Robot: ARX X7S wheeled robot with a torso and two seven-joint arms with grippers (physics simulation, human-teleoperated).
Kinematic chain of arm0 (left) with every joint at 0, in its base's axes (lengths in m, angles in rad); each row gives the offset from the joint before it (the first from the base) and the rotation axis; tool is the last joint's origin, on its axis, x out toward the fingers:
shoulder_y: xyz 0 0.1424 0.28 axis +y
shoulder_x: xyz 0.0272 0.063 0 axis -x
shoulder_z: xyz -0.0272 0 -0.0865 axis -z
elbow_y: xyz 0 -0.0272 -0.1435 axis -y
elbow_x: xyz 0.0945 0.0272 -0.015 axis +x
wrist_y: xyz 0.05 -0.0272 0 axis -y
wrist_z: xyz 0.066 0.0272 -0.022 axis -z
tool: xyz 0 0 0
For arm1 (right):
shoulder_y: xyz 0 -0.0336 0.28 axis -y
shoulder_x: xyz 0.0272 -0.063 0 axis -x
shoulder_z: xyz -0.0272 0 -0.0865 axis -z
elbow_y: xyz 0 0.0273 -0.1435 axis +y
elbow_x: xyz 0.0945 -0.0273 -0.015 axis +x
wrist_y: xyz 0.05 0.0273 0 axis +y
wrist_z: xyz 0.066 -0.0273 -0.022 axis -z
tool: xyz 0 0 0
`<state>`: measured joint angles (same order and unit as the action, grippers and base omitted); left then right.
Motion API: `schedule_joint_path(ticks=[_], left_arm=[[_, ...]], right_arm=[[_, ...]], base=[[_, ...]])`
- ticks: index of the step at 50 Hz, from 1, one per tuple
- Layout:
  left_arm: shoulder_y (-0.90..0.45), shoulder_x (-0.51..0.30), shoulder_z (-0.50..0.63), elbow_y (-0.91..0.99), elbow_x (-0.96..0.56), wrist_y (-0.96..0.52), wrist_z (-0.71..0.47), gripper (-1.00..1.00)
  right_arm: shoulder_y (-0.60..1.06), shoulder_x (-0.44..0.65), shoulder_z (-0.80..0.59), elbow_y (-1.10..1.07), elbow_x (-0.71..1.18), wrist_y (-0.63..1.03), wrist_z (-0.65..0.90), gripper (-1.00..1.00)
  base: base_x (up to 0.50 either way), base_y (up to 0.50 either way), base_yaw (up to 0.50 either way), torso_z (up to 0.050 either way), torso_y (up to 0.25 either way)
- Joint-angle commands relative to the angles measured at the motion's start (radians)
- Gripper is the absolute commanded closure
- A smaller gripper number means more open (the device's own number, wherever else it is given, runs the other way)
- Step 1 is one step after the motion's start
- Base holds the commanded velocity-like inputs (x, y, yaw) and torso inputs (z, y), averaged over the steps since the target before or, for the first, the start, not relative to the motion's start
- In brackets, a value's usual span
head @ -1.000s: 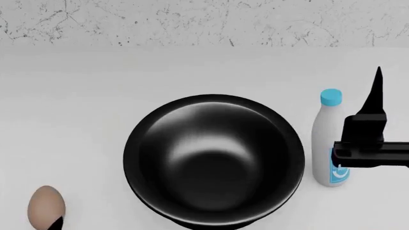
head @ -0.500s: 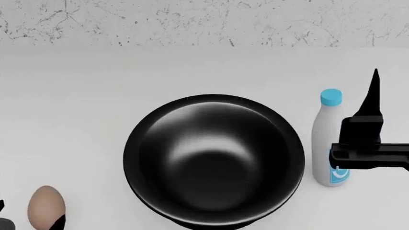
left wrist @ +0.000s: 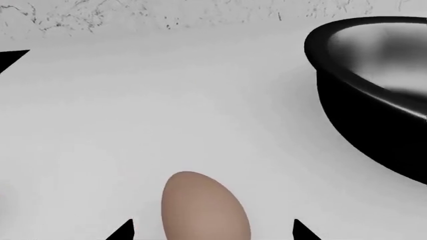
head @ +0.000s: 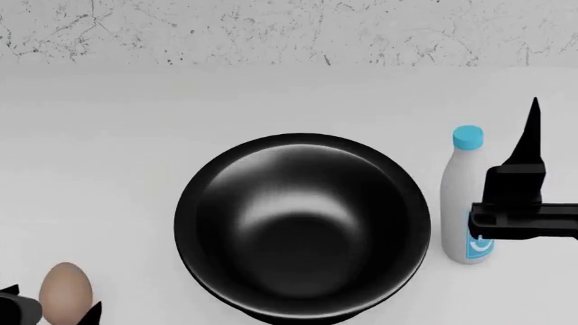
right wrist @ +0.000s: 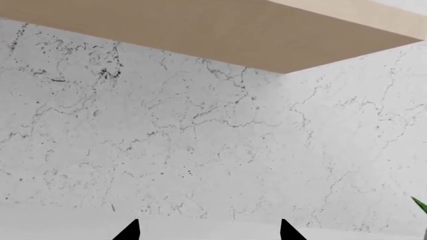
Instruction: Place the eggs and milk next to the bowl.
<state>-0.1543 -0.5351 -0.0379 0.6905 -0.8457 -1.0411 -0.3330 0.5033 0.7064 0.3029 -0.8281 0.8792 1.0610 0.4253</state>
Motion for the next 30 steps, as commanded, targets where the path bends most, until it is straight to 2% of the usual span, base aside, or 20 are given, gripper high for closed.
schedule_joint_path(ticks=[1,30], left_arm=[[-0.018,0.026,0.011,-0.080,0.052,0.049,0.042,-1.00],[-0.058,0.048,0.085,-0.227,0.124,0.121,0.081,-1.00]], right_arm=[[0.000,-0.013,0.029,0.003,-0.008,-0.006,-0.023,-1.00],[-0.014,-0.007,0.019,0.010,-0.016,-0.023,-0.018,-1.00]], base=[[0.00,0.00,0.00,0.000,0.000],[0.00,0.00,0.00,0.000,0.000]])
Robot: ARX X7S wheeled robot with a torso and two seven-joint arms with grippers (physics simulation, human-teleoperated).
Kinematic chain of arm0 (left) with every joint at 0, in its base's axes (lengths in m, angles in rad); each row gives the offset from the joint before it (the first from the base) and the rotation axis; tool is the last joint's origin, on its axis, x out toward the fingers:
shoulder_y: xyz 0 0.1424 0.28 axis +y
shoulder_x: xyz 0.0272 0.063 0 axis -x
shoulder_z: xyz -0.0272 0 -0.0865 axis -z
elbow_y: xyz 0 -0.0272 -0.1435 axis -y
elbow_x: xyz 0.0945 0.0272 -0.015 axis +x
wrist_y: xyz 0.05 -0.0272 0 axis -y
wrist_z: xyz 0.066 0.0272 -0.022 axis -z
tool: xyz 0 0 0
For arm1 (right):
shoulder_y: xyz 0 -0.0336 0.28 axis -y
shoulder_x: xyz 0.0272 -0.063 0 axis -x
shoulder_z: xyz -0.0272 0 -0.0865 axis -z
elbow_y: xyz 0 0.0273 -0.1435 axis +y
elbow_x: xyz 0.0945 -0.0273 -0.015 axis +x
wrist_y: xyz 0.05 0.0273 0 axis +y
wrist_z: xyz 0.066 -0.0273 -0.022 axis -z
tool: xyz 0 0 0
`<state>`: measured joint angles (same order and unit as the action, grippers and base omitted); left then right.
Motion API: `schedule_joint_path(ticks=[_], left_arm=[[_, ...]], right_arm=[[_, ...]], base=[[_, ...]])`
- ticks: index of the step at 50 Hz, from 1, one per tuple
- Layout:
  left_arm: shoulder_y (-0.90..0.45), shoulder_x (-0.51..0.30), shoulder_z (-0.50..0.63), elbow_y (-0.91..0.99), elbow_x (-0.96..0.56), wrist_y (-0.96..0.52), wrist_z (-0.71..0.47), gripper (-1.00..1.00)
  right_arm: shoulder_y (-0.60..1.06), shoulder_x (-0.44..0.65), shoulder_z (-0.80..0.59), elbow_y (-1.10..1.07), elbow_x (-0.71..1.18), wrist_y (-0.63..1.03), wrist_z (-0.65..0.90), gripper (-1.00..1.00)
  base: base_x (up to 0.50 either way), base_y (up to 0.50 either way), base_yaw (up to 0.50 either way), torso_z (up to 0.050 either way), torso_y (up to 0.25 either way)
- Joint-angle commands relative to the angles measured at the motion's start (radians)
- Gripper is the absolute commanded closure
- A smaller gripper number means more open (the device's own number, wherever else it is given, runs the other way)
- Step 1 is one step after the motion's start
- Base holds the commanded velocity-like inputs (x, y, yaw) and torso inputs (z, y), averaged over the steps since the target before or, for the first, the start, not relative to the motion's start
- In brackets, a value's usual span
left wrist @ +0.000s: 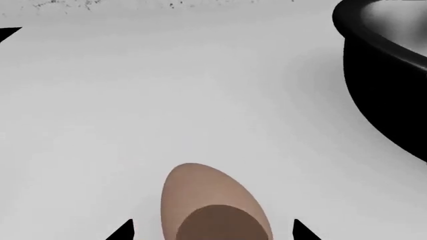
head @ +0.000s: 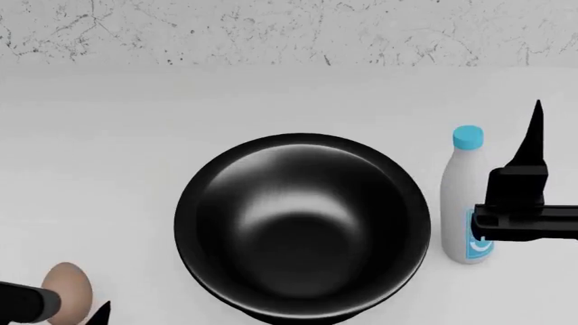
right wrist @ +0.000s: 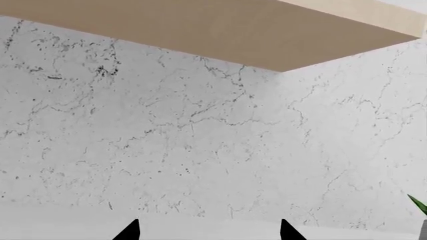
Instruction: Place the eggs and milk next to the bowl.
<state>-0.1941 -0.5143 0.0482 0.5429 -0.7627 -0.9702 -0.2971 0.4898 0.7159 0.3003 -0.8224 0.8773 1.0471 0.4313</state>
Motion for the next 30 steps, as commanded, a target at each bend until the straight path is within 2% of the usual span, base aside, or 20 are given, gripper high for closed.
schedule_joint_path(ticks=[1,29,30], left_arm=[[-0.020,0.028,0.000,-0.082,0.042,0.051,0.045,-1.00],[-0.026,0.036,0.024,-0.127,0.060,0.084,0.056,-1.00],[-0.025,0.037,0.022,-0.127,0.060,0.087,0.056,1.00]], right_arm=[[0.000,-0.016,0.021,0.004,-0.013,-0.009,-0.023,-1.00],[0.000,-0.007,0.007,0.009,-0.011,-0.013,-0.016,-1.00],[-0.001,-0.007,0.006,0.009,-0.011,-0.014,-0.016,-1.00]], base=[[0.00,0.00,0.00,0.000,0.000],[0.00,0.00,0.00,0.000,0.000],[0.00,0.00,0.00,0.000,0.000]])
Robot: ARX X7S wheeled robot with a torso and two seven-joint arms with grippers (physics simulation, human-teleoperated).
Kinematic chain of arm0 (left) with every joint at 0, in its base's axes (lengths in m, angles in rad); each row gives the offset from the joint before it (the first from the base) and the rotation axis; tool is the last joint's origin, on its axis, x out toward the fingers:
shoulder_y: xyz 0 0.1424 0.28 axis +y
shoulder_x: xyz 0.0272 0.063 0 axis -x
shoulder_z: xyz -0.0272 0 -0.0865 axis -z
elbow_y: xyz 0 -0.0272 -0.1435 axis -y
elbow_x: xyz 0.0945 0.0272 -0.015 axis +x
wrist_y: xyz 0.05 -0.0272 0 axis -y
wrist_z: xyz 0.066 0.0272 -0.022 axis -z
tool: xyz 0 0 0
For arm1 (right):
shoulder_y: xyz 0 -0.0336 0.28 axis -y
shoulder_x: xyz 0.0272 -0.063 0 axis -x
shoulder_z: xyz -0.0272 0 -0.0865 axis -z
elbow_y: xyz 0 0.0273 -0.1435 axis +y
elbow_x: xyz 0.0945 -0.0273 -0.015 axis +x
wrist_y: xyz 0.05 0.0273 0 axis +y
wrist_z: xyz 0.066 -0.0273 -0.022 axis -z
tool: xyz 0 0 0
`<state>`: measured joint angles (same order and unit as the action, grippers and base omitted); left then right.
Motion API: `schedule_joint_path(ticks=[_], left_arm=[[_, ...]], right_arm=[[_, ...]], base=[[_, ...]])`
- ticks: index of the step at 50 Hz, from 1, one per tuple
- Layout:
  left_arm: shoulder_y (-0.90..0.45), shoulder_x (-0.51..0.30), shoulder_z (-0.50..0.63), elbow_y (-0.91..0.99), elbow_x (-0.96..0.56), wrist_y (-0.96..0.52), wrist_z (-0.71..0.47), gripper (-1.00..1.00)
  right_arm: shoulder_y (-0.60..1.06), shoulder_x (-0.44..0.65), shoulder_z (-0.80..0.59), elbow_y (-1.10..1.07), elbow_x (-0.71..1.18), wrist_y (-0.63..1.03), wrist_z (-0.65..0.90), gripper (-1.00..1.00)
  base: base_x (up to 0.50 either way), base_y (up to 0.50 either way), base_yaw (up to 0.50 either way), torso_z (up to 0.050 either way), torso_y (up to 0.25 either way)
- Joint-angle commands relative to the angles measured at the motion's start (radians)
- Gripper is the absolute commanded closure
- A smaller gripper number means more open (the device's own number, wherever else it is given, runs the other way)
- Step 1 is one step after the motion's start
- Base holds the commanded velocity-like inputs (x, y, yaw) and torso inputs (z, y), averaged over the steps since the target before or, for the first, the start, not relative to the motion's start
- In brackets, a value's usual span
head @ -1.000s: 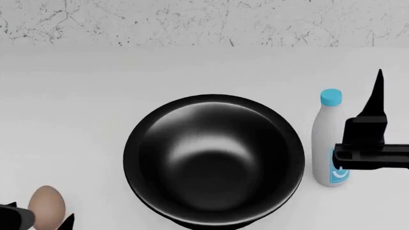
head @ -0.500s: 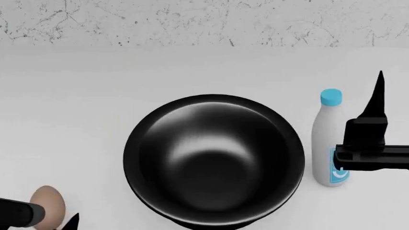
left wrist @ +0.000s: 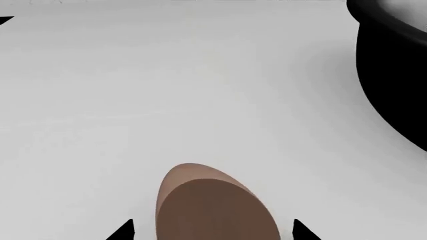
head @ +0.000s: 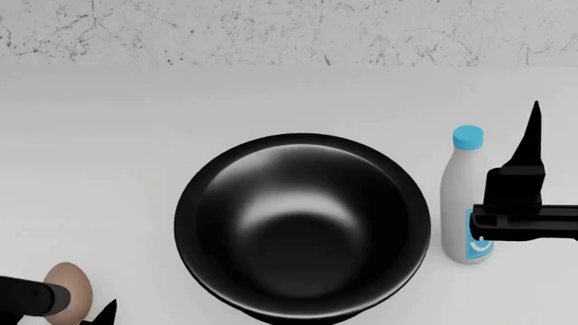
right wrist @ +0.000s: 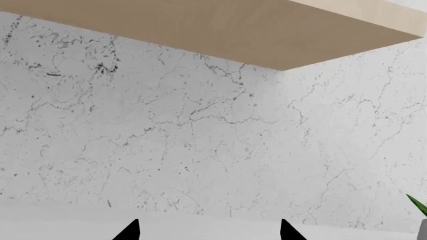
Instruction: Place the eggs and milk next to the bowl.
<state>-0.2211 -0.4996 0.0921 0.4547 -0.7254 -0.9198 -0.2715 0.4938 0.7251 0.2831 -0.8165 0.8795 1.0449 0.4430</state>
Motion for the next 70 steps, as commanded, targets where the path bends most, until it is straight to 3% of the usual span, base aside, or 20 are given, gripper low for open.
schedule_joint_path(ticks=[1,19,26,42,70], left_arm=[[0.003,0.022,-0.022,-0.039,0.024,0.039,0.030,1.00],[0.018,0.014,-0.044,-0.009,0.011,0.082,0.049,1.00],[-0.018,-0.028,-0.046,0.027,-0.025,0.065,0.096,1.00],[-0.181,-0.108,0.064,-0.036,-0.011,-0.003,0.211,1.00],[-0.438,-0.082,0.273,-0.264,0.080,-0.032,0.356,1.00]], right_arm=[[-0.006,-0.017,0.022,0.003,-0.014,-0.013,-0.028,-1.00],[-0.007,-0.010,0.013,0.001,-0.009,-0.016,-0.026,-1.00],[-0.008,-0.008,0.019,-0.004,0.000,-0.013,-0.021,-1.00],[-0.026,-0.003,0.042,-0.010,0.010,-0.023,-0.020,-1.00],[-0.082,0.007,0.101,-0.028,0.031,-0.037,-0.017,-1.00]], base=[[0.00,0.00,0.00,0.000,0.000],[0.00,0.00,0.00,0.000,0.000],[0.00,0.00,0.00,0.000,0.000],[0.00,0.00,0.00,0.000,0.000],[0.00,0.00,0.00,0.000,0.000]])
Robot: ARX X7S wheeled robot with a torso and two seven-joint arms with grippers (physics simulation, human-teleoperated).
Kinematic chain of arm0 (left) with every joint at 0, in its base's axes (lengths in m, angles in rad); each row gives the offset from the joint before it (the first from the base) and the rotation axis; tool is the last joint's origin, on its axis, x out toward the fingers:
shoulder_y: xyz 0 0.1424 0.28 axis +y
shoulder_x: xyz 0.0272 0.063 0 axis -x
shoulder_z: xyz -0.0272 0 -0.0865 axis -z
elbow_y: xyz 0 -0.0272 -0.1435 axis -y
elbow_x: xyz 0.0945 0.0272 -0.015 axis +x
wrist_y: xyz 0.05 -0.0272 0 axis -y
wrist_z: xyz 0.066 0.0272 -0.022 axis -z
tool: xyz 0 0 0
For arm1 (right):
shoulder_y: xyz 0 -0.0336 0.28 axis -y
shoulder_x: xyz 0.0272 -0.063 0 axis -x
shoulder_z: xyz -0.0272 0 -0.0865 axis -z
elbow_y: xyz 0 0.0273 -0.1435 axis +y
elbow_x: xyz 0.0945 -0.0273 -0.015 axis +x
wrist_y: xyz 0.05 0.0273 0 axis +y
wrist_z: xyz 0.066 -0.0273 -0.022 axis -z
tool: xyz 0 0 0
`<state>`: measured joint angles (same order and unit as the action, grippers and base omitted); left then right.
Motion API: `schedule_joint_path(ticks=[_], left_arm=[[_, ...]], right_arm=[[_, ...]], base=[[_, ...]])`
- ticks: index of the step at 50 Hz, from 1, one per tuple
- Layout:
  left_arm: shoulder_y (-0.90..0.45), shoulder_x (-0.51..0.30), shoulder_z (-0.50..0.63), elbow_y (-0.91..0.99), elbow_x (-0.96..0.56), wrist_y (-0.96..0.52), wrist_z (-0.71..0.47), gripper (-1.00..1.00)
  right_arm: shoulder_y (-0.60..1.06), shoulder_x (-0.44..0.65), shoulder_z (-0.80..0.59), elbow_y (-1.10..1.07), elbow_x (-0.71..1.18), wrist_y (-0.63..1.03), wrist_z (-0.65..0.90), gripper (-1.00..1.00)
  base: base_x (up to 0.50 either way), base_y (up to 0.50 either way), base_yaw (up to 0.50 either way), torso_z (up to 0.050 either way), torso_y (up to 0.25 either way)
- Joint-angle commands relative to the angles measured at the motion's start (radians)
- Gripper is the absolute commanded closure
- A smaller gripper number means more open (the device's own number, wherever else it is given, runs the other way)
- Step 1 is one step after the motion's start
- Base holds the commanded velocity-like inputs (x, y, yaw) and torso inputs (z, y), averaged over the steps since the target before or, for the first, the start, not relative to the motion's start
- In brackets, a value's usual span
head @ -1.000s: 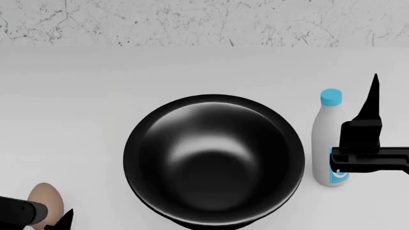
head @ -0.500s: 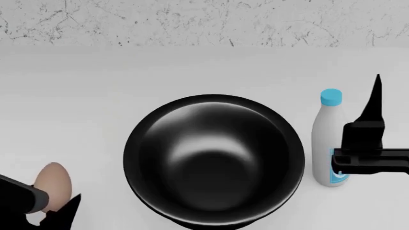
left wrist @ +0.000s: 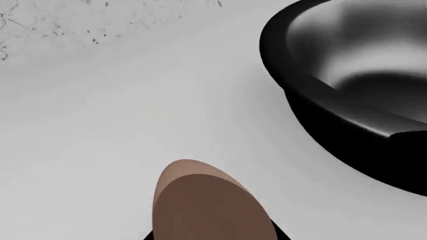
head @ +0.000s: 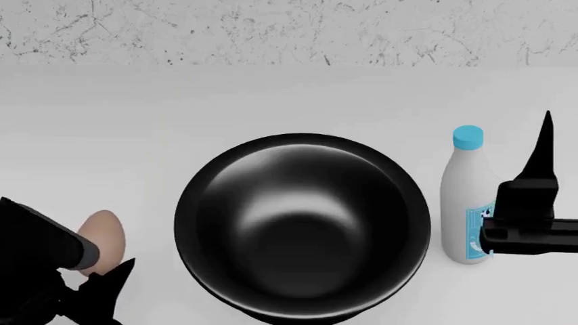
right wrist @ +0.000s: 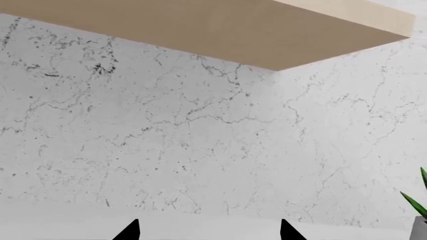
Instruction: Place the eggs and milk next to the bowl.
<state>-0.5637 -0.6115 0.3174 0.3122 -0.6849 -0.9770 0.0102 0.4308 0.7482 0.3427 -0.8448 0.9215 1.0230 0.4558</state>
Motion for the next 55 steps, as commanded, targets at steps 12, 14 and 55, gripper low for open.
schedule_joint_path(ticks=[12,14,55], left_arm=[[-0.161,0.045,0.116,-0.213,0.082,0.049,0.131,1.00],[-0.172,0.047,0.130,-0.225,0.091,0.056,0.144,1.00],[-0.218,0.085,0.247,-0.304,0.140,0.103,0.225,1.00]], right_arm=[[-0.017,-0.008,0.050,-0.004,0.006,-0.005,-0.017,-1.00],[-0.016,-0.008,0.049,-0.003,0.006,-0.006,-0.016,-1.00],[-0.038,0.006,0.061,-0.003,0.014,-0.018,-0.004,-1.00]], base=[[0.00,0.00,0.00,0.000,0.000],[0.00,0.00,0.00,0.000,0.000],[0.00,0.00,0.00,0.000,0.000]])
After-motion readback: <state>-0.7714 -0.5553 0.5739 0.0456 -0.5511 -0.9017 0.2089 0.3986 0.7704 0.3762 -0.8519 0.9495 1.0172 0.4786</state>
